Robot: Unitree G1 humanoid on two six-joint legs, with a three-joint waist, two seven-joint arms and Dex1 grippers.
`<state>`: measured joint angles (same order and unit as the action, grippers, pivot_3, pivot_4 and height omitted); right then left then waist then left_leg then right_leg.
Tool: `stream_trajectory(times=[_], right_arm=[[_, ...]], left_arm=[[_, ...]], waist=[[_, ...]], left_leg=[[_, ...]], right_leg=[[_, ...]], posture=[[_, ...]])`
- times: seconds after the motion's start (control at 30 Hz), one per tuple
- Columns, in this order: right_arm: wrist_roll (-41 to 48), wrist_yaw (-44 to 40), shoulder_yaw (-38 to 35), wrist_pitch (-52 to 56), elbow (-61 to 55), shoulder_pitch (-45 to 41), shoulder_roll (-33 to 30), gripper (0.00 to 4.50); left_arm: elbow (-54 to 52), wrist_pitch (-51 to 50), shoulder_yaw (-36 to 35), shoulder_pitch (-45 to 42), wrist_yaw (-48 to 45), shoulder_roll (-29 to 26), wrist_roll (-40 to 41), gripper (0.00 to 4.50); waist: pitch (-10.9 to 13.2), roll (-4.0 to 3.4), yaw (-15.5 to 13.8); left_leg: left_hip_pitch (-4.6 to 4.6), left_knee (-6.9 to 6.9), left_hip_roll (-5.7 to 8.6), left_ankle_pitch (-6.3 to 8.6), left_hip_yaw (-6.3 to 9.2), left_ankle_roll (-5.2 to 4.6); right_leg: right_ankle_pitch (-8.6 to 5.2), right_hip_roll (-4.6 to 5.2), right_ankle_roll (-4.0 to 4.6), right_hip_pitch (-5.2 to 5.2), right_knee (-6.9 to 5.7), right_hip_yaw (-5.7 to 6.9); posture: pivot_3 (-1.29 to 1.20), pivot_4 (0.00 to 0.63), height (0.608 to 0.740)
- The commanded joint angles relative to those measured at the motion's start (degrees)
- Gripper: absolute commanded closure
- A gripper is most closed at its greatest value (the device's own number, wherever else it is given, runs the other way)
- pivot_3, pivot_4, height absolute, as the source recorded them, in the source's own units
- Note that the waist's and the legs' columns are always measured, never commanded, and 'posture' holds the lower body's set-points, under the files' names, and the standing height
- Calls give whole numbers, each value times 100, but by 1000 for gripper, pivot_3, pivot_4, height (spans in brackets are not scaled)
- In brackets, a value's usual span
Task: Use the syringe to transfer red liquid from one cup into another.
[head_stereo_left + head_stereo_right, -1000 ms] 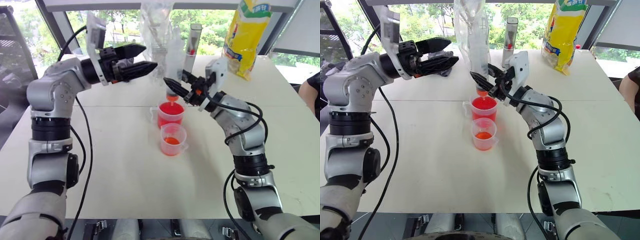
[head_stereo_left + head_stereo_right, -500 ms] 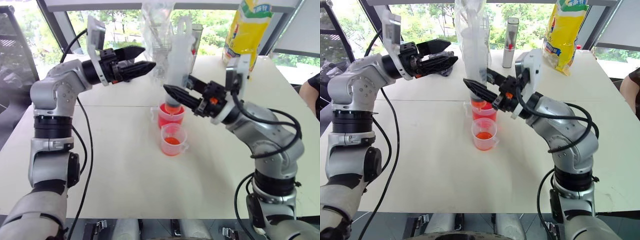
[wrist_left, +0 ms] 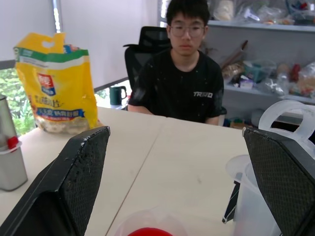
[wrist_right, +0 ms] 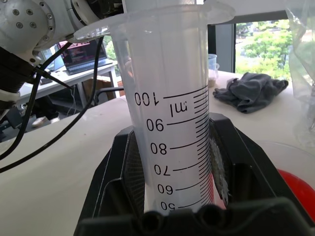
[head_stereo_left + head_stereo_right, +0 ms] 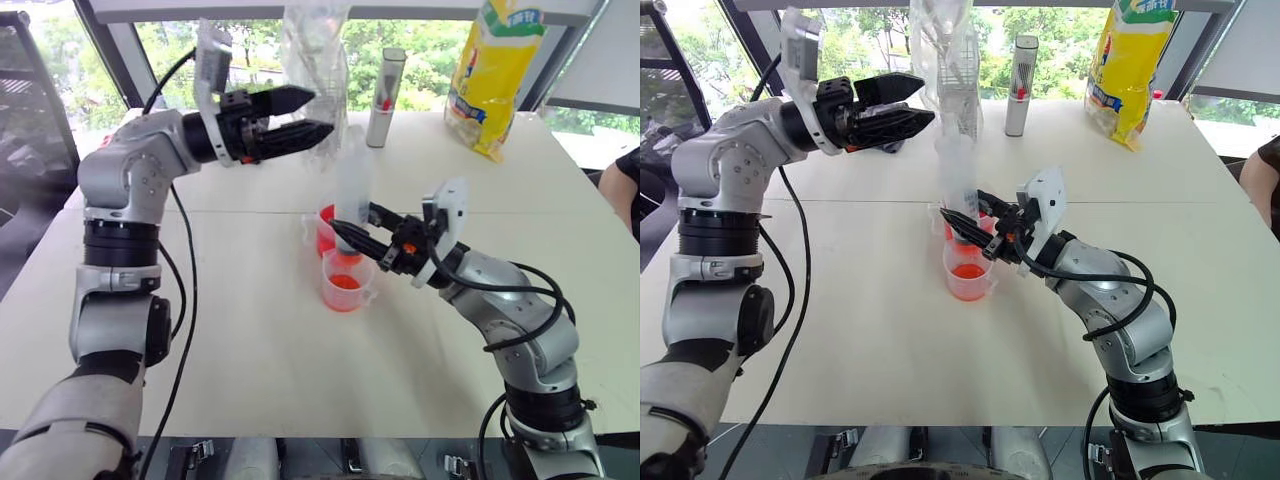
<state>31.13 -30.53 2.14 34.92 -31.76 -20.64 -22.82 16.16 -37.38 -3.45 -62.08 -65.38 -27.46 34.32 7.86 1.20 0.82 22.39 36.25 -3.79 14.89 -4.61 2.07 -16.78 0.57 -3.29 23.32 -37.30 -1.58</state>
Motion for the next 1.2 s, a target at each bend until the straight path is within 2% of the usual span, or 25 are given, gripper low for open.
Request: stream_trajectory(times=[0.03,0.67,1.2], right_arm=[[-35,-51,14,-200,-69,-56,9,3081],[-154,-216,53,-397,144,-106,-13,3081],[-179,-254,46,-387,169,-119,-33,3081]], left_arm=[[-99,-19,44,-231,-118,19,41,30],[-307,-373,-11,-187,-588,-477,147,30],[-354,-202,330,-200,-611,-58,49,30]], waist=[[0,0,0],[0,0,10],[0,0,6]], left_leg=[[0,0,0,0,0,0],[-1,-1,-1,0,1,0],[-1,0,-1,0,0,0]], right_leg=[[0,0,0,0,0,0],[0,-2,0,1,-1,1],[0,-1,0,0,-1,0]], posture=[[0,150,740],[0,150,740],[0,150,740]])
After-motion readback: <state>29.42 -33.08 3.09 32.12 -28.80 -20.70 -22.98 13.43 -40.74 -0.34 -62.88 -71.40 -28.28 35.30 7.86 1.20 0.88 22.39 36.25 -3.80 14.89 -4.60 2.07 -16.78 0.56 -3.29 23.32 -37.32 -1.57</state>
